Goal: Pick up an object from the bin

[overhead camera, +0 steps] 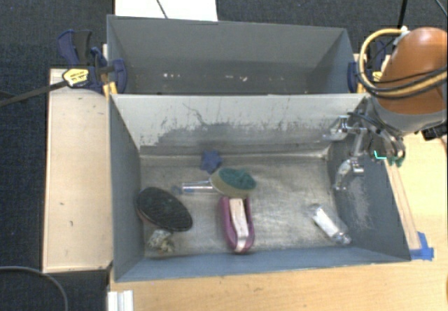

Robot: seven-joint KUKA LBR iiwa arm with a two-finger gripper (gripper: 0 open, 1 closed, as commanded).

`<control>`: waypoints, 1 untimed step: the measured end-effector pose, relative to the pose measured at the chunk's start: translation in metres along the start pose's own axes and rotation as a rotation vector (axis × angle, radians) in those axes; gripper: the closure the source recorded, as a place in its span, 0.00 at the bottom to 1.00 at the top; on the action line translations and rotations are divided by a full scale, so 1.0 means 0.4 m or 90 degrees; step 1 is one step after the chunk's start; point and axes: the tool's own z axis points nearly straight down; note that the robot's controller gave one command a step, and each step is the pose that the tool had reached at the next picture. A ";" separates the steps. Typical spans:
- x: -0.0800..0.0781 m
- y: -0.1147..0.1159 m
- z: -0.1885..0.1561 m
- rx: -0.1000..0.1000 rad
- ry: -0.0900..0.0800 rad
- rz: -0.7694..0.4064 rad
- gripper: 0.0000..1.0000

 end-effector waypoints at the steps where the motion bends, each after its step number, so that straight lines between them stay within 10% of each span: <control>1: 0.016 0.258 0.057 -0.001 -0.003 -0.136 0.00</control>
Offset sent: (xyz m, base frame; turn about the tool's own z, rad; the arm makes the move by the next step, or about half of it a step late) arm -0.0062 0.0990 -0.0224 -0.2107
